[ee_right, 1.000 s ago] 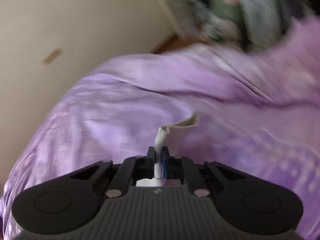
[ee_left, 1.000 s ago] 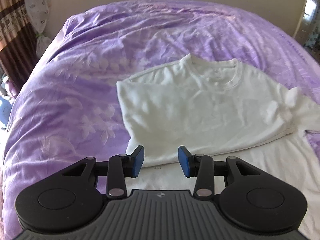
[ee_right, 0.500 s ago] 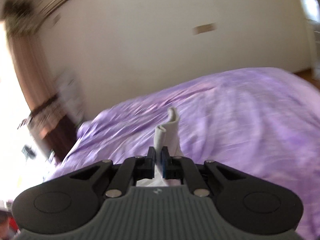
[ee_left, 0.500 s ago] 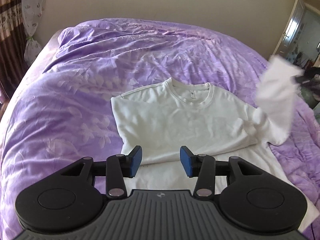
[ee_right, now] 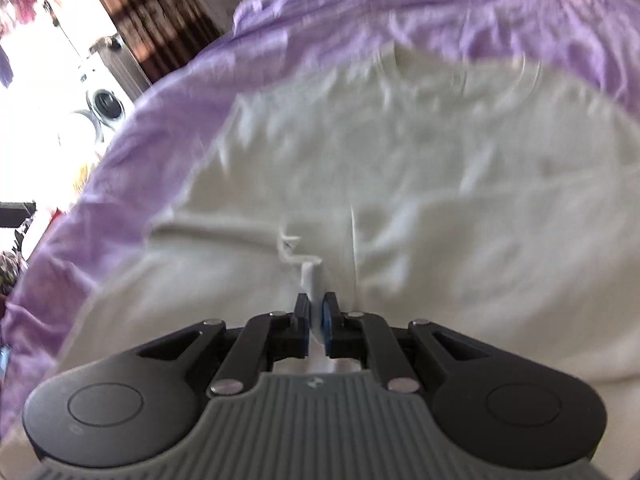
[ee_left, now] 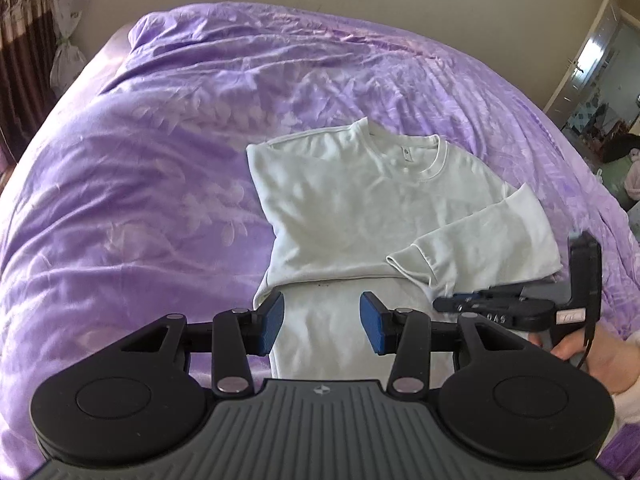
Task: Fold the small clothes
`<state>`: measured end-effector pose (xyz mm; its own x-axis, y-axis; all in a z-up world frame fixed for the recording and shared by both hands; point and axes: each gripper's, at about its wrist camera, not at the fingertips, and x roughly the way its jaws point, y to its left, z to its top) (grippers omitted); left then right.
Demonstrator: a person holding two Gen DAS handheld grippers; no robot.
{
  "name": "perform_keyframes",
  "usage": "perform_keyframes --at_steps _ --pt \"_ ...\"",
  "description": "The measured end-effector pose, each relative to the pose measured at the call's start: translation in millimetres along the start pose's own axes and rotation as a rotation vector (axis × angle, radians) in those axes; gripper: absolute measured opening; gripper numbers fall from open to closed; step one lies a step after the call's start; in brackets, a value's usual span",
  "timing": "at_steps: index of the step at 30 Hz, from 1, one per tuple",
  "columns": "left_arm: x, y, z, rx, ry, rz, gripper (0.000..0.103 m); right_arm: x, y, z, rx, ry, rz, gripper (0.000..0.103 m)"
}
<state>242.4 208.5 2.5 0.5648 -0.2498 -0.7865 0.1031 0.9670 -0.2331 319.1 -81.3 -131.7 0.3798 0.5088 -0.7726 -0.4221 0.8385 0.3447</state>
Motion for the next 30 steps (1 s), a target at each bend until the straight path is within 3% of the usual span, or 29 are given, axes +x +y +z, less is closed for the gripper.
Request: perform_keyframes --at_steps 3,8,11,18,22,25,29,30 --pt "11 1 -2 -0.025 0.008 -0.029 0.052 9 -11 -6 0.043 0.025 0.019 0.007" --pt "30 -10 -4 -0.047 0.014 -0.108 0.052 -7 -8 2 0.076 0.061 0.09 0.036" --pt "49 -23 -3 -0.069 0.012 -0.154 0.061 -33 -8 12 0.063 0.033 0.091 0.041" --pt "114 -45 -3 -0.128 0.072 -0.254 0.064 -79 -49 24 0.039 -0.001 -0.158 0.041" --pt "153 -50 -5 -0.148 0.12 -0.255 0.064 -105 -97 18 0.118 -0.026 -0.224 0.04" --pt "171 -54 -8 -0.155 0.135 -0.255 0.058 -124 -128 6 0.161 -0.046 -0.249 0.04" --pt "172 -69 -7 -0.098 0.126 -0.271 0.002 -143 -154 -14 0.183 -0.056 -0.293 0.04" --pt "165 -74 -5 -0.085 0.103 -0.273 0.002 -147 -158 -18 0.187 -0.056 -0.307 0.041"
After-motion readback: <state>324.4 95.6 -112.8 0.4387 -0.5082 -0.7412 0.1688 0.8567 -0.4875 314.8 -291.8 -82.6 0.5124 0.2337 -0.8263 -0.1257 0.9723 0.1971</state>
